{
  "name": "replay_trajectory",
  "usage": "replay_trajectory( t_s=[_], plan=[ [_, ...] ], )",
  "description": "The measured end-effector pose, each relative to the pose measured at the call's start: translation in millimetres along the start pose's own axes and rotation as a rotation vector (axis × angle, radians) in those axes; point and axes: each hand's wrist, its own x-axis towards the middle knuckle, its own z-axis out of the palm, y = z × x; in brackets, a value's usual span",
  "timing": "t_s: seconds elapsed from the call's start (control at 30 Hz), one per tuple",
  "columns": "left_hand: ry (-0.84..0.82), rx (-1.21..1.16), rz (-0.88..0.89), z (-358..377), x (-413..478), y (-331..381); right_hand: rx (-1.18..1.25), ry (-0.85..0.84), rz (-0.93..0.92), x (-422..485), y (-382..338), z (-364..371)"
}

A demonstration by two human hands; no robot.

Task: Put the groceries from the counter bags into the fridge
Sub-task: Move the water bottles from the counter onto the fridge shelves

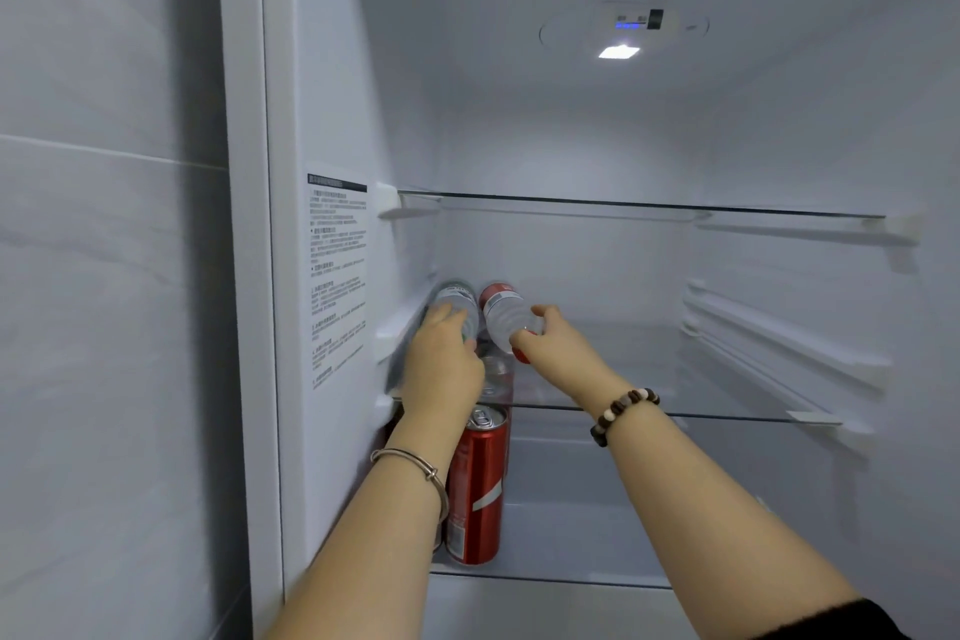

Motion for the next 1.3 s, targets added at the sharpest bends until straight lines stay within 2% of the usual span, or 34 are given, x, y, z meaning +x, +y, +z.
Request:
replay_trajectory(
  t_s=[0.13,0.3,0.53,0.8,1.0,1.3],
  plan=[
    [0.158,-0.008,0.042,3.1,-2.6,-2.6,0.05,-0.03,-0.016,4.6,0.3,4.4],
    [0.205,-0.033,0.019,1.5,-2.6,-2.5,0.011,-0.066,-0.028,6.6,-0.8,6.5],
    [0.156,-0.003,-0.025,0.2,-1.4,-3.8,-0.015,-0.102,-0.009,11.1,-1.4,8.0],
    [0.012,0.128,-0.087,1.9,13.5,-1.8,-0.017,-0.108,-0.017,7.7,-2.7,8.6],
    [0.021,0.148,-0.115,3.7,16.9,-2.3,-0.014,-0.117,-0.015,9.5,-1.1,8.7],
    [0.127,0.166,0.022,3.4,5.8,-2.5,-0.071,-0.087,-0.044,5.3,1.5,8.6]
  ],
)
